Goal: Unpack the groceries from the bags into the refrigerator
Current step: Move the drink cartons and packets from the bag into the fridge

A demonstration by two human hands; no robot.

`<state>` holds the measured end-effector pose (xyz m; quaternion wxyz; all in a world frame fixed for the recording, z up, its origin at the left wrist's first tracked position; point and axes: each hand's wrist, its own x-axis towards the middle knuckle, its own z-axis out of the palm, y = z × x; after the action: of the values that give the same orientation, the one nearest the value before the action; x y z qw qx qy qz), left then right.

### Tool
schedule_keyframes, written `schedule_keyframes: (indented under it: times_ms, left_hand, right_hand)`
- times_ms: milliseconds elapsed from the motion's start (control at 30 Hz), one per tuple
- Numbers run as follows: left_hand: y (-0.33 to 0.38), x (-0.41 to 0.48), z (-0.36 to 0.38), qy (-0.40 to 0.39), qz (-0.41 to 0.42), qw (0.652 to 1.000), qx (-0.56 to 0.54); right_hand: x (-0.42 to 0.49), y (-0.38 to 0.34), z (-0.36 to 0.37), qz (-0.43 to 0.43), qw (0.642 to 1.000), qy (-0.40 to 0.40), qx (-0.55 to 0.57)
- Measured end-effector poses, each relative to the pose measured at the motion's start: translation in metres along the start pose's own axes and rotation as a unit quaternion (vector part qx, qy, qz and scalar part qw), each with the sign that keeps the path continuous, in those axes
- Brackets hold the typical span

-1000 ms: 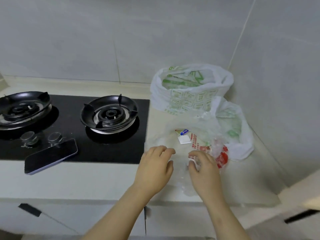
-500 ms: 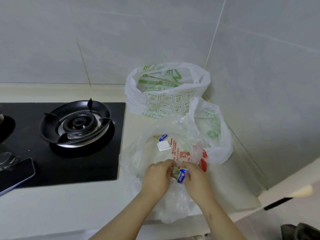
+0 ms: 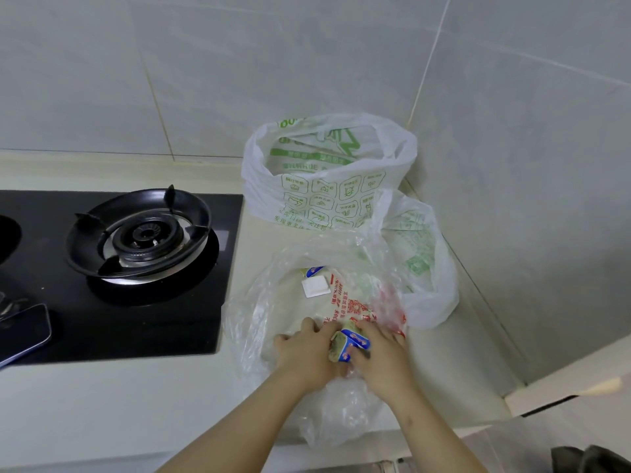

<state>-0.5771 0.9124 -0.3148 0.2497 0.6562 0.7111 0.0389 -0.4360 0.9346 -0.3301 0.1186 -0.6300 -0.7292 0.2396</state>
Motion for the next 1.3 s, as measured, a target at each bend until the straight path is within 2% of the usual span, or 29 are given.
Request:
schedule_keyframes:
  times_ms: [133, 300, 600, 733, 800, 933, 1033, 1167, 1300]
  left_hand:
    - [-0.001, -0.001, -0.001, 0.021, -0.025, 0.998, -0.055]
    - [-0.003, -0.005, -0.005, 0.061, -0.042, 0.991, -0.109]
    - [-0.007, -0.009, -0.019, 0.129, -0.063, 0.951, -0.272]
    - [-0.005, -0.015, -0.031, 0.173, -0.022, 0.945, -0.276]
    - [-0.005, -0.017, -0.035, 0.187, -0.02, 0.925, -0.331]
    - [-0.006, -0.022, -0.047, 0.191, -0.075, 0.831, -0.517]
    - [-0.01, -0.031, -0.061, 0.194, -0.084, 0.778, -0.592]
    - [-0.018, -0.045, -0.079, 0.209, -0.076, 0.749, -0.624]
    - [-0.031, -0.059, -0.092, 0.224, -0.071, 0.736, -0.635]
  right_hand:
    - [-0.003, -0.008, -0.002, 0.025, 0.999, 0.023, 0.02]
    - [-0.006, -0.01, -0.004, 0.021, 1.0, 0.005, -0.002]
    - [0.001, -0.016, -0.004, 0.065, 0.998, -0.005, -0.009]
    - [-0.003, -0.027, -0.012, 0.05, 0.998, 0.04, 0.027]
    - [-0.007, -0.035, -0.021, 0.039, 0.996, 0.077, 0.007]
    - [-0.012, -0.055, -0.039, -0.007, 0.98, 0.113, 0.165]
    - [-0.015, -0.073, -0.051, -0.014, 0.953, 0.122, 0.277]
    - [-0.021, -0.095, -0.06, 0.012, 0.895, 0.073, 0.441]
    - [-0.023, -0.115, -0.062, -0.007, 0.858, 0.028, 0.512]
